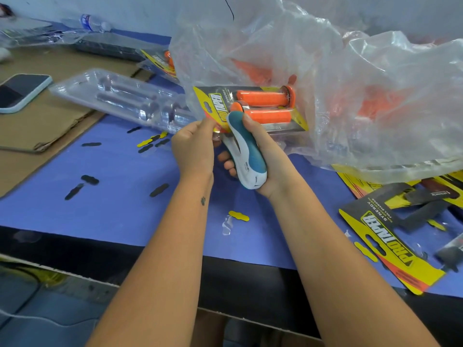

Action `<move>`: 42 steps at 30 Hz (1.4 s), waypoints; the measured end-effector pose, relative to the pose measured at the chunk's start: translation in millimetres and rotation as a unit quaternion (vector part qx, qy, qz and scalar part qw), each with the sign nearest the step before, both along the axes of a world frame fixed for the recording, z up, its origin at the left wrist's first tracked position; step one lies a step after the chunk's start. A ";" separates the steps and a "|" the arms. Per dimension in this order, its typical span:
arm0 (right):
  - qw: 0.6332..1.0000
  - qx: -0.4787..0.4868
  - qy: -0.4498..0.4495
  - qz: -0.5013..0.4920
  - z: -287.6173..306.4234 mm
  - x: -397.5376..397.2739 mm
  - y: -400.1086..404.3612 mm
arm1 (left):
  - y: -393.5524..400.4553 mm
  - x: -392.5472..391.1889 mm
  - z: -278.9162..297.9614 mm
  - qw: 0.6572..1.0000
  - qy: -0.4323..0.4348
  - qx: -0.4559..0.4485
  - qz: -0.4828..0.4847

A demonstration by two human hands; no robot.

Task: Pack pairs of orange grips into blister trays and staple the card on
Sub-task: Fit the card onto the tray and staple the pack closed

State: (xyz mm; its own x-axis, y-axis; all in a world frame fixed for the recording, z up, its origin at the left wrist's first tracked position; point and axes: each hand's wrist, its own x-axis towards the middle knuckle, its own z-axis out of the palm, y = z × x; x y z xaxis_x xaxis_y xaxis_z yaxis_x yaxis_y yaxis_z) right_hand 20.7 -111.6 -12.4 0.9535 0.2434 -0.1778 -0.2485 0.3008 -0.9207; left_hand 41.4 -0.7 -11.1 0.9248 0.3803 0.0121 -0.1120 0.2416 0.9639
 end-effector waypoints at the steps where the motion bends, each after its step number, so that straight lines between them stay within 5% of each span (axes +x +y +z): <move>1: 1.000 0.004 0.001 -0.002 -0.7 0.1 0.0 | -0.2 0.3 -0.5 1.000 -0.005 -0.003 0.001; 16: 1.000 0.012 -0.011 -0.024 -1.8 -1.3 0.3 | 2.6 11.6 -7.6 0.994 -0.010 -0.097 -0.051; 23: 0.999 0.023 -0.015 -0.029 -0.6 -4.2 -4.1 | -1.6 6.6 -7.3 0.998 0.005 0.013 -0.063; 28: 0.998 0.043 -0.031 -0.046 -3.0 -3.0 1.6 | -13.7 -0.5 -7.7 0.989 0.026 -0.013 -0.146; 42: 0.995 0.005 -0.024 -0.097 -6.2 -1.8 6.6 | -15.7 -1.0 -6.8 0.983 0.069 -0.025 -0.168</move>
